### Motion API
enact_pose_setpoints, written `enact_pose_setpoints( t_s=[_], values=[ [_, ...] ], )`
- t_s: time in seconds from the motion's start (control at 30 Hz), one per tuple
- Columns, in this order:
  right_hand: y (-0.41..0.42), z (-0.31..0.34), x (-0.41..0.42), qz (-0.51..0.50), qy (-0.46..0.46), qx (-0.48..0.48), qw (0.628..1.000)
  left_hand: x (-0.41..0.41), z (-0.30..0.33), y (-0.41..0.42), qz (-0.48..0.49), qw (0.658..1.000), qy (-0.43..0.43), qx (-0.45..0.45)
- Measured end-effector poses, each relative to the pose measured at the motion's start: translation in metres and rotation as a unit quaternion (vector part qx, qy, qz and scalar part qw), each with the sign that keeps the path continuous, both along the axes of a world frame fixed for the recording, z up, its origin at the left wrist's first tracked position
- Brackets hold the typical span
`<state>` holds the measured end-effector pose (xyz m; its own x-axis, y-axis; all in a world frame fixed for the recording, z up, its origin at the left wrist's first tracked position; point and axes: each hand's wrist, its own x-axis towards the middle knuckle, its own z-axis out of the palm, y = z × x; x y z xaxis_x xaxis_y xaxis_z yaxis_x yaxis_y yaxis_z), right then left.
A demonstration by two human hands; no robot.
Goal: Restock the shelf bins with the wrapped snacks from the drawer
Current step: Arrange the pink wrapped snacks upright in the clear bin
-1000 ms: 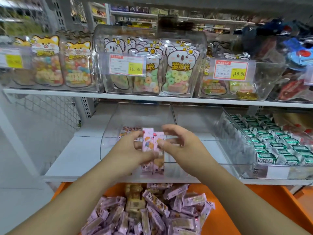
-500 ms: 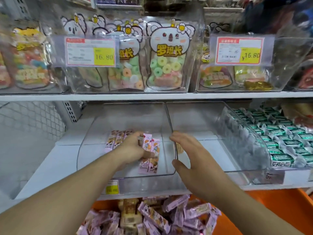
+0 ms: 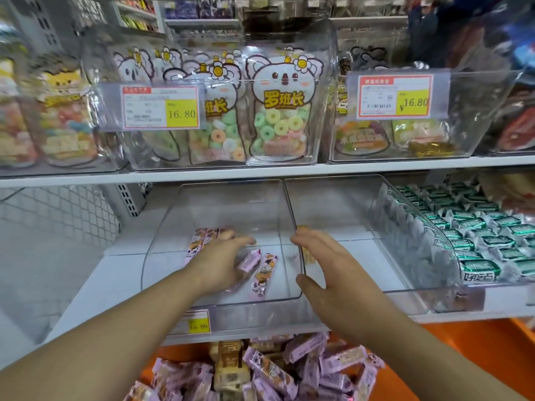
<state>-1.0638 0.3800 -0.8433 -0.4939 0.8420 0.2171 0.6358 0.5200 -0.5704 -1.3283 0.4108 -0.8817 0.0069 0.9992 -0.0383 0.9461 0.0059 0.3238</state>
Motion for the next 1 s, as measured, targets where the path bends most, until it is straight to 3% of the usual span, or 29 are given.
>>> enact_pose_setpoints(
  t_s=[0.13,0.3,0.53,0.7,1.0],
  values=[
    [-0.001,0.001,0.000,-0.001,-0.004,0.001,1.000,0.004,0.007,-0.008,-0.038,0.999,0.018,0.005],
    [-0.002,0.001,-0.001,-0.002,-0.008,0.006,1.000,0.003,0.001,-0.003,0.028,0.998,-0.055,0.010],
    [0.000,0.001,-0.001,0.000,-0.010,0.004,1.000,-0.006,-0.003,-0.006,-0.039,0.995,0.062,0.062],
    [0.000,0.000,0.000,0.003,-0.010,0.012,1.000,-0.007,0.002,-0.006,-0.185,0.980,0.043,-0.067],
    [0.002,-0.002,0.002,0.006,-0.016,0.018,1.000,-0.004,-0.007,0.002,-0.153,0.976,0.143,-0.058]
  ],
)
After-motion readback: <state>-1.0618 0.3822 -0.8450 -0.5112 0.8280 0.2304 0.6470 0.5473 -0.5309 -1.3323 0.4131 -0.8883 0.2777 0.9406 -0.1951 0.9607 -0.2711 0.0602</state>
